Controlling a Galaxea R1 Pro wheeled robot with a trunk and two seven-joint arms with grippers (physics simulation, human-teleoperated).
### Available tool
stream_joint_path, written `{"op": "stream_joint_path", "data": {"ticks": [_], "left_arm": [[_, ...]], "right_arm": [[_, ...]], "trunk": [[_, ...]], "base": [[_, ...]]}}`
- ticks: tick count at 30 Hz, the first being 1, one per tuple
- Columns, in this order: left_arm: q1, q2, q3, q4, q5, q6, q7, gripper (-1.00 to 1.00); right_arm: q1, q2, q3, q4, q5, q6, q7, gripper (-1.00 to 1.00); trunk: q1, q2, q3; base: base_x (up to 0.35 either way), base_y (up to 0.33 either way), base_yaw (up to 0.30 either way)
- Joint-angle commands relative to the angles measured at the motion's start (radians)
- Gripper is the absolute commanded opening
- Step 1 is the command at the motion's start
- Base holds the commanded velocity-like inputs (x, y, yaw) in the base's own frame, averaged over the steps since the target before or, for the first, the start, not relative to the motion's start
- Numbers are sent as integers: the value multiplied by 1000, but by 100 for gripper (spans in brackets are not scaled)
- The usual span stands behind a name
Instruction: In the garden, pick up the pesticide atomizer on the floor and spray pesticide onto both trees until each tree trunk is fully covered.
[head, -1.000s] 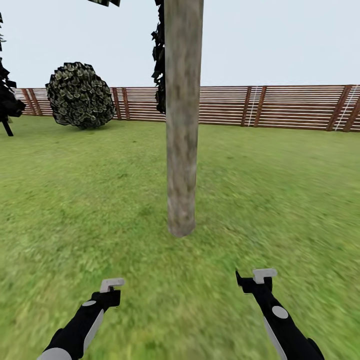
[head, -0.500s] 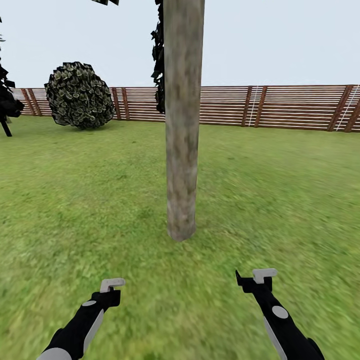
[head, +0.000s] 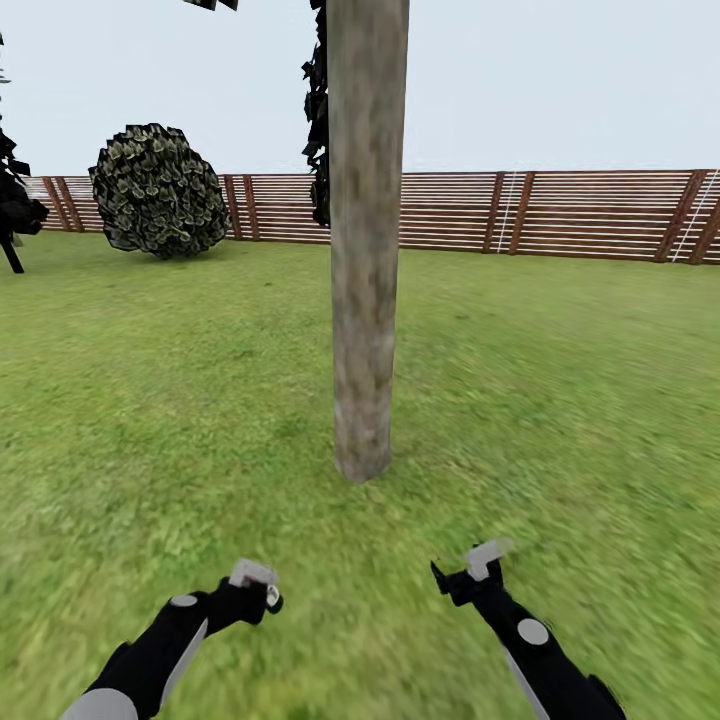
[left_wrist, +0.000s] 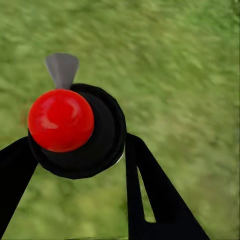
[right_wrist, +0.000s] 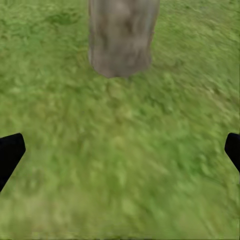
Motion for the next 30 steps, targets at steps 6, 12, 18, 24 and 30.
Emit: {"op": "stream_joint_path", "data": {"ticks": [6, 12, 18, 24, 30], "left_arm": [[-20, 9, -20, 0, -172, 0, -203, -100], [-27, 11, -21, 0, -295, 2, -364, -100], [-28, 10, -22, 0, -422, 16, -496, -100], [-28, -2, -23, -4, -553, 65, -629, -100], [-29, -3, -23, -6, -604, 67, -654, -100]], "right_arm": [[-13, -1, 39, 8, 1, 3, 217, 100], [-90, -1, 45, 12, 25, 7, 410, 100], [-136, 2, 47, 14, 112, 42, 656, 100], [-148, 5, 48, 16, 174, 47, 843, 100], [-149, 9, 50, 17, 176, 48, 854, 100]], "trunk": [[0, 0, 0], [0, 0, 0], [0, 0, 0], [0, 0, 0], [0, 0, 0]], "base": [[0, 0, 0], [0, 0, 0], [0, 0, 0], [0, 0, 0], [0, 0, 0]]}}
